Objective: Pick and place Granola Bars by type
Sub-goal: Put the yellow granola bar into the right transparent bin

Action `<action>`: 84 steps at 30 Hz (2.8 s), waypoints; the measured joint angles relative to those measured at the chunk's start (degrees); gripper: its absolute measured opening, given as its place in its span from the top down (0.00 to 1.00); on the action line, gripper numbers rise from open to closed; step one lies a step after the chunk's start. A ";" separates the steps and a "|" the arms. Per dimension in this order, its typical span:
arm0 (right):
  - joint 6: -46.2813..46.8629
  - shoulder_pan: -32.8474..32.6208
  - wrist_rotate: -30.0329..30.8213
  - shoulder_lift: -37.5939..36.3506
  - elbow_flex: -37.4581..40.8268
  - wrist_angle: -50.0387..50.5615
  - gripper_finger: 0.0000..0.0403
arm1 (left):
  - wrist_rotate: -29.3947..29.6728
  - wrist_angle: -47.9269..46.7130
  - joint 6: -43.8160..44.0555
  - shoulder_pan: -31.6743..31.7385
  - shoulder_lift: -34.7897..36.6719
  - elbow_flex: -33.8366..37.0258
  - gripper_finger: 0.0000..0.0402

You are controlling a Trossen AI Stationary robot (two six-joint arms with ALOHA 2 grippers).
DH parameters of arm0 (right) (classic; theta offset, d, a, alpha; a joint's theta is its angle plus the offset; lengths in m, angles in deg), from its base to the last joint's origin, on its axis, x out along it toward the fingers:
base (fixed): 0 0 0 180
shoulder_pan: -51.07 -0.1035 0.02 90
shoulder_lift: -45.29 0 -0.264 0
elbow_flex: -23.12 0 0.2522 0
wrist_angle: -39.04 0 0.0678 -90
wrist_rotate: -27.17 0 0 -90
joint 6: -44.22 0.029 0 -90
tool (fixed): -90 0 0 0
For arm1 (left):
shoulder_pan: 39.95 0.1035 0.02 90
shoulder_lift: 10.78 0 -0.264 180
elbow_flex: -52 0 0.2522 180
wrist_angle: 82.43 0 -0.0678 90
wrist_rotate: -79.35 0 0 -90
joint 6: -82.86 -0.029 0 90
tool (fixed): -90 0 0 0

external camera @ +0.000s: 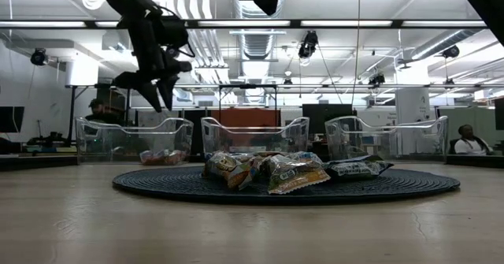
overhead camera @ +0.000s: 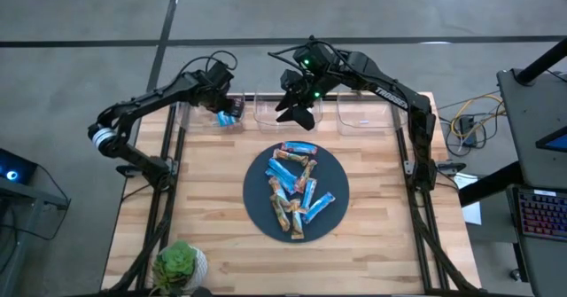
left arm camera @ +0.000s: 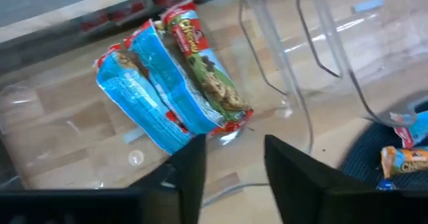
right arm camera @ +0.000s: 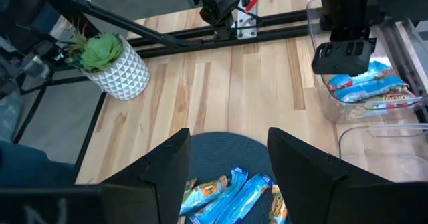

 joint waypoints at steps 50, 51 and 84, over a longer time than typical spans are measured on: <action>-4.30 -6.69 4.81 -13.42 10.86 4.96 0.98 | -5.42 19.50 -12.60 -26.21 22.50 -2.10 1.00; -3.71 -7.04 4.90 -14.66 13.09 3.47 0.98 | -5.68 19.50 -12.57 -26.25 22.50 -2.11 1.00; 4.22 -19.30 10.97 -38.99 56.52 -18.98 0.98 | -9.42 20.13 -16.85 -35.62 22.49 -1.99 1.00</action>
